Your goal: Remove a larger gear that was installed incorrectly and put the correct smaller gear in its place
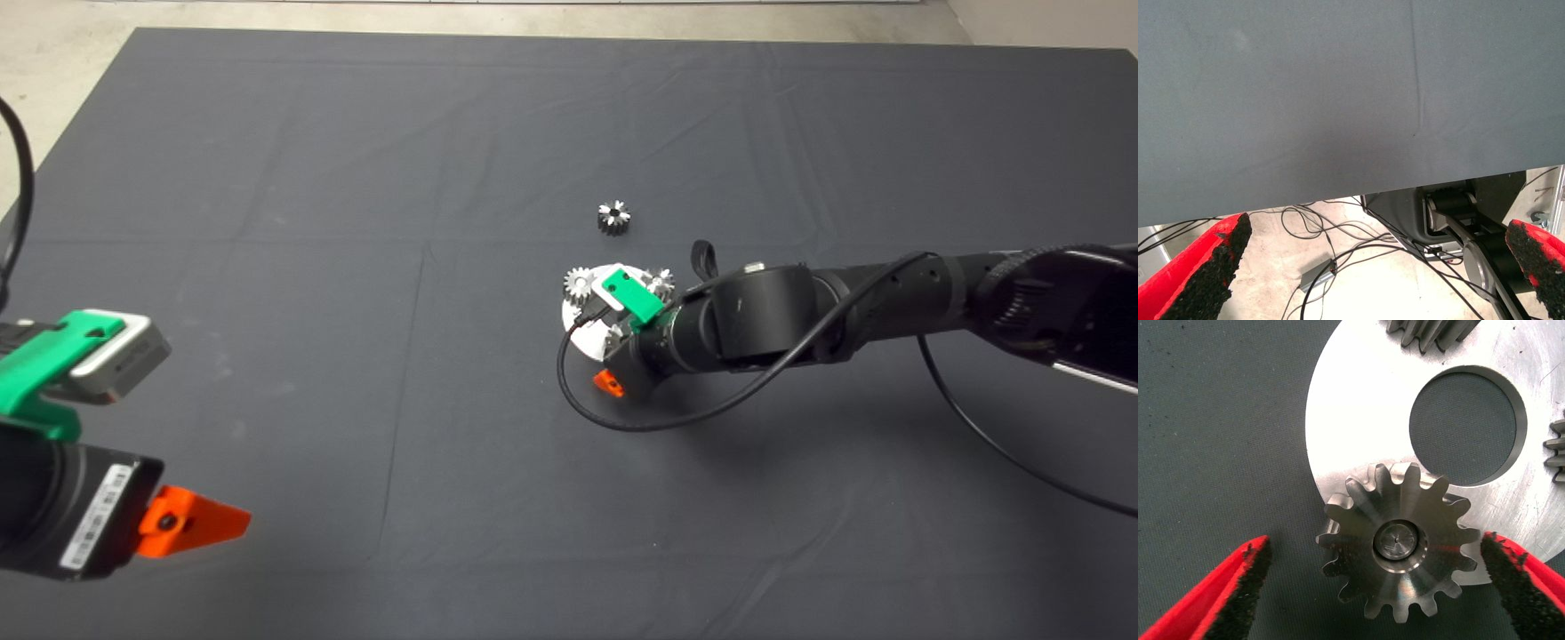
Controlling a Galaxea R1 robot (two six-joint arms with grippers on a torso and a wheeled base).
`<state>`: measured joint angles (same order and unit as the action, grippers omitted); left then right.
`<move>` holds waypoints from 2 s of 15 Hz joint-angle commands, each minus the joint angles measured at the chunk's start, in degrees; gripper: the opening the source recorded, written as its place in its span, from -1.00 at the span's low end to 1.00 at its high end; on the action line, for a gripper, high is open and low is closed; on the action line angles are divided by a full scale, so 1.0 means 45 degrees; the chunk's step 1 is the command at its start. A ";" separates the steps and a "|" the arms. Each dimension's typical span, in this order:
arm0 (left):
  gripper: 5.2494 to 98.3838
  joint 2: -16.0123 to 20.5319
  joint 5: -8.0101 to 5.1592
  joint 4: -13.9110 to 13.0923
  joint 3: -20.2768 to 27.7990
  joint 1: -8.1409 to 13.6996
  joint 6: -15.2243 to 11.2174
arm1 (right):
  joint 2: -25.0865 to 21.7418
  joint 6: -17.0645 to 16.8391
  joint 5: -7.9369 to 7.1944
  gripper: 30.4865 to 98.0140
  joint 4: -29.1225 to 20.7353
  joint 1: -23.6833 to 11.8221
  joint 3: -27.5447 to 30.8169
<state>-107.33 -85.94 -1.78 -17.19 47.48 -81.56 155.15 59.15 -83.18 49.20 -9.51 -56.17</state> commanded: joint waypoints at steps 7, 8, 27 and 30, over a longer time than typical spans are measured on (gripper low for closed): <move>0.99 0.0011 -0.0042 -0.0190 0.0210 0.0056 -0.0002 | -0.0072 0.0059 0.0066 0.35 0.0395 -0.0212 0.0026; 0.99 0.0011 -0.0042 -0.0190 0.0210 0.0056 -0.0002 | -0.0072 0.0078 0.0066 0.32 0.0395 -0.0192 0.0065; 0.99 0.0108 -0.0062 -0.0210 0.0210 0.0056 -0.0002 | 0.0026 0.0938 0.0105 -0.37 0.0863 -0.0028 -0.0033; 0.99 0.0128 -0.0062 -0.0210 0.0210 0.0056 -0.0002 | 0.0026 0.0938 0.0112 -0.39 0.0863 0.0042 -0.0026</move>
<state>-106.97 -85.94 -1.84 -17.09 47.47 -81.56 155.10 63.06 -82.82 51.71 -9.07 -56.53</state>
